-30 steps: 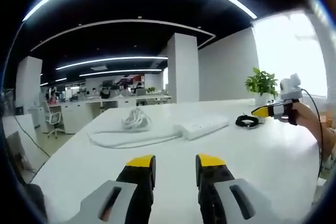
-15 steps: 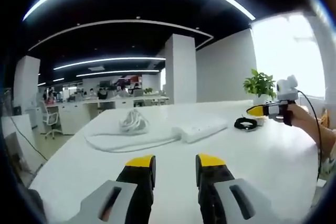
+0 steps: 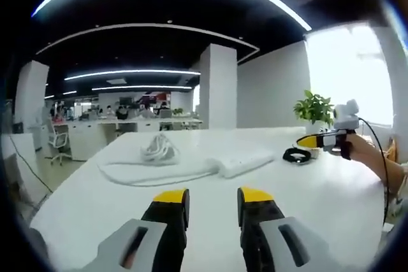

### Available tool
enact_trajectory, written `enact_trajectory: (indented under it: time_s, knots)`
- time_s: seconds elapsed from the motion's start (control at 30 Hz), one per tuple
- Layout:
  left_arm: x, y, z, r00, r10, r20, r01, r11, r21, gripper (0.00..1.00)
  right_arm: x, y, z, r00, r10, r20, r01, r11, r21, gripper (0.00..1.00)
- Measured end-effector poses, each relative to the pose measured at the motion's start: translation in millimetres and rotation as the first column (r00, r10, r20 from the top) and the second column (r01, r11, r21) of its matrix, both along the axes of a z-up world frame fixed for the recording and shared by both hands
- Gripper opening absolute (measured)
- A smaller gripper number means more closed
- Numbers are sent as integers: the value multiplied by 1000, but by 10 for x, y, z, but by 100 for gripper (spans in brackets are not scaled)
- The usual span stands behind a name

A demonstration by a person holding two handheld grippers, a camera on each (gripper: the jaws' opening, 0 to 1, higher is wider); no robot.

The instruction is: Straighten the power strip on the desk, plug the charger into it

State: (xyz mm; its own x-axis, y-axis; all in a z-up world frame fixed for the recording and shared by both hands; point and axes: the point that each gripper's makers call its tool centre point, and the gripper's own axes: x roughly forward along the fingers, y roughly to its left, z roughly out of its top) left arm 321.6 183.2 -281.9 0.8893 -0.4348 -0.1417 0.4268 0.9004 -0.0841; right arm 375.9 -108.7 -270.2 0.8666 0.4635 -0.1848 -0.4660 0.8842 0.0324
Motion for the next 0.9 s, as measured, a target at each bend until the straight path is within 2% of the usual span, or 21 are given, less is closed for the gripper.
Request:
enact_trajectory:
  time_s: [0.17,0.53,0.9]
  knots:
    - [35,5,29,1000,0,10,0,1000,-2,30,38,-29,-28,1000,-2,-3,2,1000,-8,38]
    - [135,-21,-10,1000,-17,2,17,999,42,30,68,24,-89,1000,4,-26,-5,1000,-13,39]
    - [166,-34,16,1000,-24,0,24,999,34,29,109,55,-86,999,32,-21,-33,999,-12,37]
